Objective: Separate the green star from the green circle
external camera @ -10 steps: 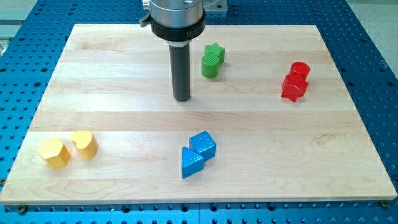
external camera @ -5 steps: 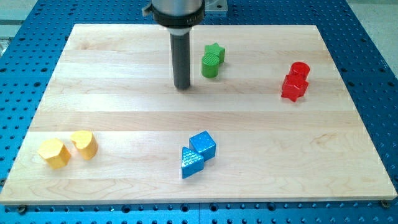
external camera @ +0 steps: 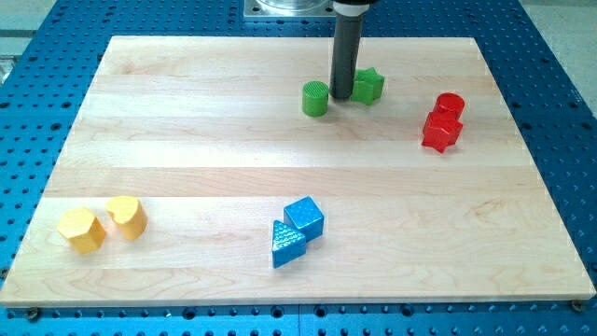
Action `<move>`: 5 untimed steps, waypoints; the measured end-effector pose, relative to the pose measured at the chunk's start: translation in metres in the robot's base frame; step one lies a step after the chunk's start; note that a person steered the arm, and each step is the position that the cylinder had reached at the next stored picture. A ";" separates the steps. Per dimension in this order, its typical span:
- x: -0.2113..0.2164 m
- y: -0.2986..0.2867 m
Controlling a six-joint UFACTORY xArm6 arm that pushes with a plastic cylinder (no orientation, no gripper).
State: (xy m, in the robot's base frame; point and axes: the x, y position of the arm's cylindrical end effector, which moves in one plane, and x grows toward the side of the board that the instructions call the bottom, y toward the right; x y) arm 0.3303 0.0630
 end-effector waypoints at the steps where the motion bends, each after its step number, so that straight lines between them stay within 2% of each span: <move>1: 0.019 0.006; 2: -0.015 0.028; 3: -0.069 0.051; 4: -0.056 0.043; 5: 0.000 0.023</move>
